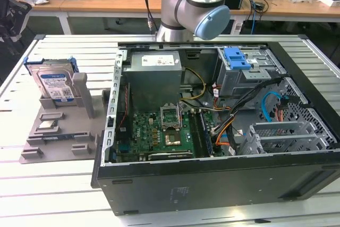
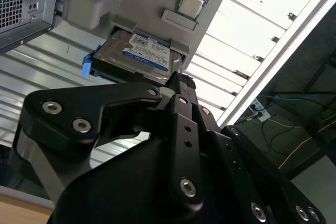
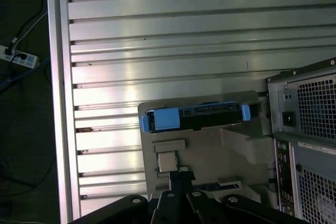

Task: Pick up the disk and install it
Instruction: 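Reach for the disk, then pick up the disk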

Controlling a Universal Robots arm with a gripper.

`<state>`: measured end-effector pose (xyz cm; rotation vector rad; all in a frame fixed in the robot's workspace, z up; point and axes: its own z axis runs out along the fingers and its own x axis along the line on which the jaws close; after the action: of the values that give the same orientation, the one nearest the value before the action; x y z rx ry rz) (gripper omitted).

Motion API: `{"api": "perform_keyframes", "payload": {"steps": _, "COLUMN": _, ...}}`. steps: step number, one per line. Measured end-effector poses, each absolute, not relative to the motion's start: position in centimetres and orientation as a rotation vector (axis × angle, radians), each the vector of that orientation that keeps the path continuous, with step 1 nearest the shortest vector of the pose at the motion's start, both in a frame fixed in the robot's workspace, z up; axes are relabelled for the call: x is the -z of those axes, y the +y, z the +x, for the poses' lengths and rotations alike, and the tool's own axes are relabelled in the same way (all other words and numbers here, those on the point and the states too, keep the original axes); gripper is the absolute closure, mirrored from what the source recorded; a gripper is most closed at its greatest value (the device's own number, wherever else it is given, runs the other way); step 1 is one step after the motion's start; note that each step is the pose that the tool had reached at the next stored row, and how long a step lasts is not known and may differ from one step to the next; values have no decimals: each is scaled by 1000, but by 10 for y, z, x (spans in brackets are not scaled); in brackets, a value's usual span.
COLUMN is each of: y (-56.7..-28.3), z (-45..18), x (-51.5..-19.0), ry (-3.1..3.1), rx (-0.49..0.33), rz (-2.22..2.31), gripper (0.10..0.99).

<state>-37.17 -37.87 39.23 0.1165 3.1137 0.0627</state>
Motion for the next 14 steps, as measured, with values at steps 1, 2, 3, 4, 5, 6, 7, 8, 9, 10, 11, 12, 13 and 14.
{"api": "perform_keyframes", "payload": {"steps": 1, "y": -379, "z": -372, "x": -392, "ry": 3114, "rx": -63, "rz": 117, "gripper": 980}}
{"api": "perform_keyframes", "payload": {"steps": 2, "y": -379, "z": -372, "x": -392, "ry": 3114, "rx": -63, "rz": 116, "gripper": 980}}
{"api": "perform_keyframes", "payload": {"steps": 3, "y": -379, "z": -372, "x": -392, "ry": 3114, "rx": -63, "rz": 116, "gripper": 980}}
{"api": "perform_keyframes", "payload": {"steps": 4, "y": -379, "z": -372, "x": -392, "ry": 3114, "rx": -63, "rz": 116, "gripper": 980}}
{"api": "perform_keyframes", "payload": {"steps": 5, "y": -379, "z": -372, "x": -392, "ry": 3115, "rx": -63, "rz": 87, "gripper": 980}}
{"api": "perform_keyframes", "payload": {"steps": 6, "y": -379, "z": -372, "x": -392, "ry": 3117, "rx": -64, "rz": 39, "gripper": 980}}
{"api": "perform_keyframes", "payload": {"steps": 7, "y": -379, "z": -372, "x": -392, "ry": 3117, "rx": -64, "rz": -8, "gripper": 980}}
{"api": "perform_keyframes", "payload": {"steps": 8, "y": -379, "z": -372, "x": -392, "ry": 3118, "rx": -65, "rz": -54, "gripper": 980}}
{"api": "perform_keyframes", "payload": {"steps": 9, "y": -379, "z": -372, "x": -392, "ry": 3117, "rx": -65, "rz": -87, "gripper": 980}}
{"api": "perform_keyframes", "payload": {"steps": 10, "y": -379, "z": -372, "x": -392, "ry": 3116, "rx": -66, "rz": -145, "gripper": 980}}
{"api": "perform_keyframes", "payload": {"steps": 11, "y": -379, "z": -372, "x": -392, "ry": 3112, "rx": -67, "rz": -225, "gripper": 980}}
{"api": "perform_keyframes", "payload": {"steps": 12, "y": -379, "z": -372, "x": -392, "ry": 3111, "rx": -67, "rz": -243, "gripper": 980}}
{"api": "perform_keyframes", "payload": {"steps": 13, "y": -379, "z": -372, "x": -392, "ry": 3110, "rx": -67, "rz": -261, "gripper": 980}}
{"api": "perform_keyframes", "payload": {"steps": 14, "y": -379, "z": -372, "x": -392, "ry": 3107, "rx": -68, "rz": -302, "gripper": 980}}
